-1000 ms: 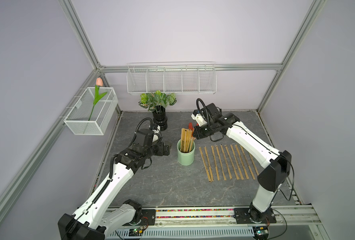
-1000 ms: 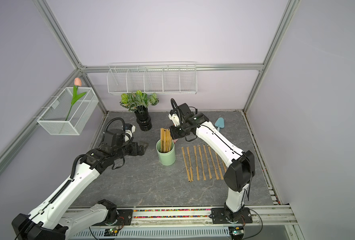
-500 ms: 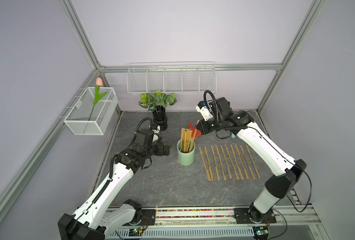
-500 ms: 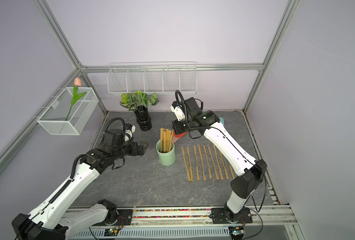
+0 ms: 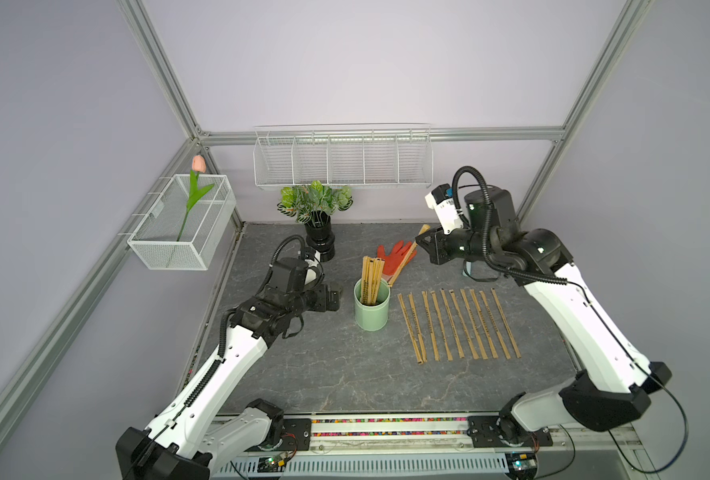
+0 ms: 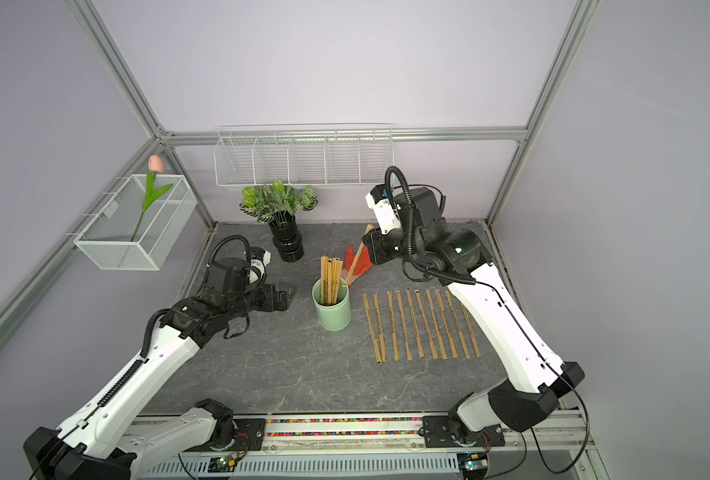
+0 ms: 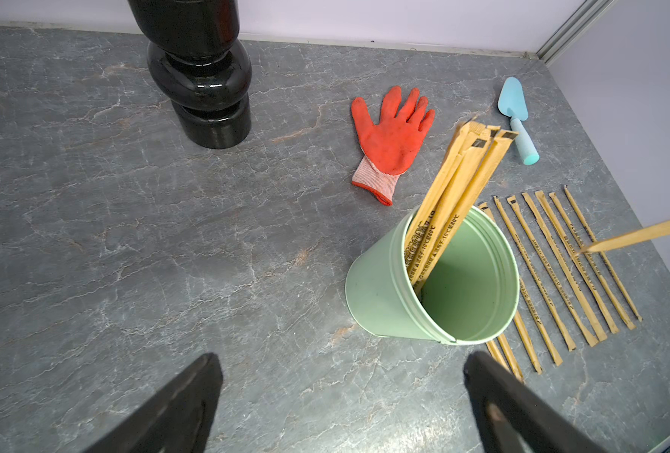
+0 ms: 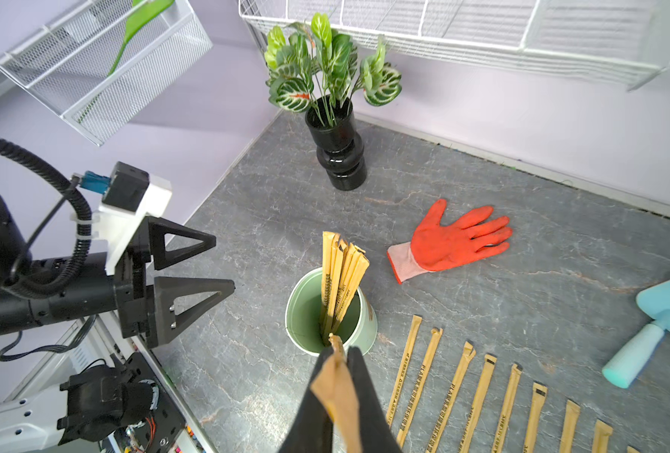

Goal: Take the straws out of the storage container
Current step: Pick up the straw from the container, then place the straw at the center of the board.

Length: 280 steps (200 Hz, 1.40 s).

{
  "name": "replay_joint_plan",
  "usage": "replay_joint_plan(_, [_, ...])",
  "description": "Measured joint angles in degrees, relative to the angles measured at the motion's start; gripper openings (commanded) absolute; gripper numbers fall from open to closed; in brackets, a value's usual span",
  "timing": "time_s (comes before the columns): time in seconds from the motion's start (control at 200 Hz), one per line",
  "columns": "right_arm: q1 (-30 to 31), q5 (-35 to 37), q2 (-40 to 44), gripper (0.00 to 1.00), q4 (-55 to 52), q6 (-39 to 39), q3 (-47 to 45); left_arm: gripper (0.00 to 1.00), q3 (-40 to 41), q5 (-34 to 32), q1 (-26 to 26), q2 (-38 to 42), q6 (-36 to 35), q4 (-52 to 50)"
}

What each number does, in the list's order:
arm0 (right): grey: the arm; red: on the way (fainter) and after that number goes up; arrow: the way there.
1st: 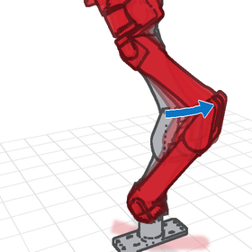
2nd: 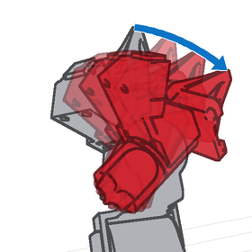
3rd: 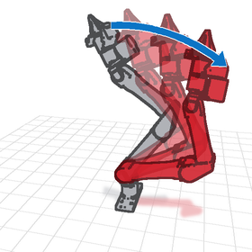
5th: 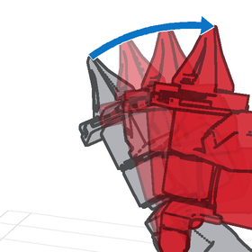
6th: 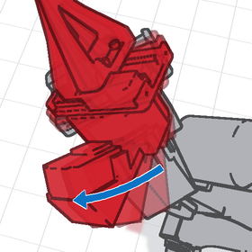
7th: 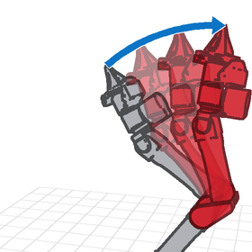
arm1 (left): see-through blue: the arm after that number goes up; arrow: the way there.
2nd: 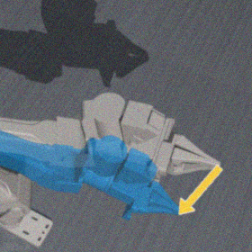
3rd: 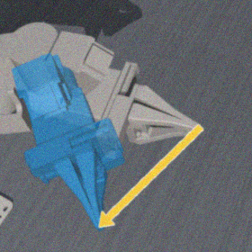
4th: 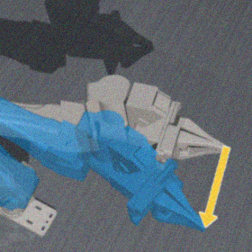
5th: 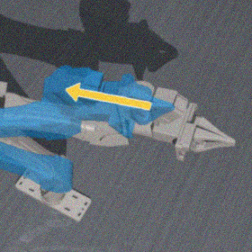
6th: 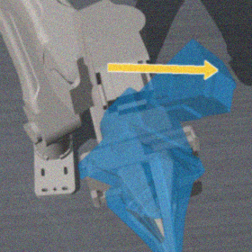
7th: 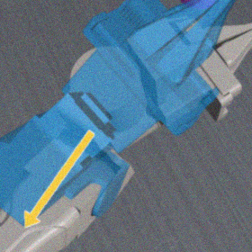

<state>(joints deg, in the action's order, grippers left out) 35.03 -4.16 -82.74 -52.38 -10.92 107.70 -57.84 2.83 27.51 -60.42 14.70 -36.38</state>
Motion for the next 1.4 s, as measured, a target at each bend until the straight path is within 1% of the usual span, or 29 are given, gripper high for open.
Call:
replay_joint_plan(0.275, [-2.8,5.0,6.4,0.1,-5.3,0.0,-0.6,1.0,0.0,0.0,0.0,0.0,0.0,0.0])
replay_joint_plan(0.39, [-4.4,8.8,8.2,0.1,-9.0,0.0,-1.6,1.0,0.0,0.0,0.0,0.0,0.0,0.0])
replay_joint_plan(0.54, [-7.4,14.9,8.0,0.09,-14.8,-0.1,-2.9,1.0,0.0,0.0,0.0,0.0,0.0,0.0])
replay_joint_plan(0.72, [-11.2,19.5,6.1,0.09,-19.9,-0.2,-5.8,1.0,0.0,0.0,0.0,-0.1,0.0,0.0])
replay_joint_plan(1.035, [-19.7,24.5,1.0,0.09,-23.4,0.3,-11.2,1.0,0.0,0.0,0.0,-0.4,0.0,-0.1])
replay_joint_plan(1.23, [-24.9,27.0,-4.9,0.09,-25.2,0.5,-12.2,1.0,0.0,0.0,0.0,-0.4,0.0,-0.2])
replay_joint_plan(1.399, [-28.3,29.6,-12.0,0.09,-26.9,0.7,-12.1,1.0,0.0,0.0,0.0,-0.4,0.0,-0.2])
